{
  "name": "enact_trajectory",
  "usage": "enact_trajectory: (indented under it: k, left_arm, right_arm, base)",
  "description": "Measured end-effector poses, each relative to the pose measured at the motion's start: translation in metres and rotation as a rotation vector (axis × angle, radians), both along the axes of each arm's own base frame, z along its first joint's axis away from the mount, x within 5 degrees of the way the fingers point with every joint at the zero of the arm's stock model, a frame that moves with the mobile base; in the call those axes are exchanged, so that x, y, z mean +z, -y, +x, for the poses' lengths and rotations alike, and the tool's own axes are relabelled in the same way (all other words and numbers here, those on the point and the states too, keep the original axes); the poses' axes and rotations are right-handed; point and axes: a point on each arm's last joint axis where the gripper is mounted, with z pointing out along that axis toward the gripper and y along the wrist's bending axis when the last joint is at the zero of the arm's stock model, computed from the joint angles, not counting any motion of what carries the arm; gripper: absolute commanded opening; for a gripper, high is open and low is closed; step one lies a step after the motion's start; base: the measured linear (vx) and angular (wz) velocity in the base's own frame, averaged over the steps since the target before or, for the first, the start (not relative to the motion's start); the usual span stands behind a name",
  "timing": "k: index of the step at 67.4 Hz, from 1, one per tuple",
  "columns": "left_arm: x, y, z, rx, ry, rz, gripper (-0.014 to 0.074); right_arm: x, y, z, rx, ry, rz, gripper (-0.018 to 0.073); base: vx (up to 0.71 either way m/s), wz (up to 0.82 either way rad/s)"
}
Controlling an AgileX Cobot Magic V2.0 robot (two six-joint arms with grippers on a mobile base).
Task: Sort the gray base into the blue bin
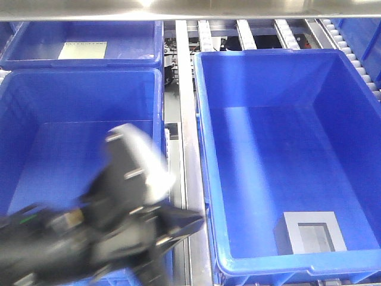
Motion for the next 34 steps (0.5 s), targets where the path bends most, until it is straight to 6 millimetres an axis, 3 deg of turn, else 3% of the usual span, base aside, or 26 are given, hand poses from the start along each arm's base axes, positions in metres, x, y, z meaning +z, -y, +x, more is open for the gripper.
enact_trajectory:
  k: [34]
  left_arm:
    - [-0.009,-0.083,-0.058,0.048,0.03,-0.207,-0.0008]
  right_arm:
    - [0.0,0.0,0.0,0.0,-0.001,0.0,-0.0005]
  base:
    - [0.0,0.0]
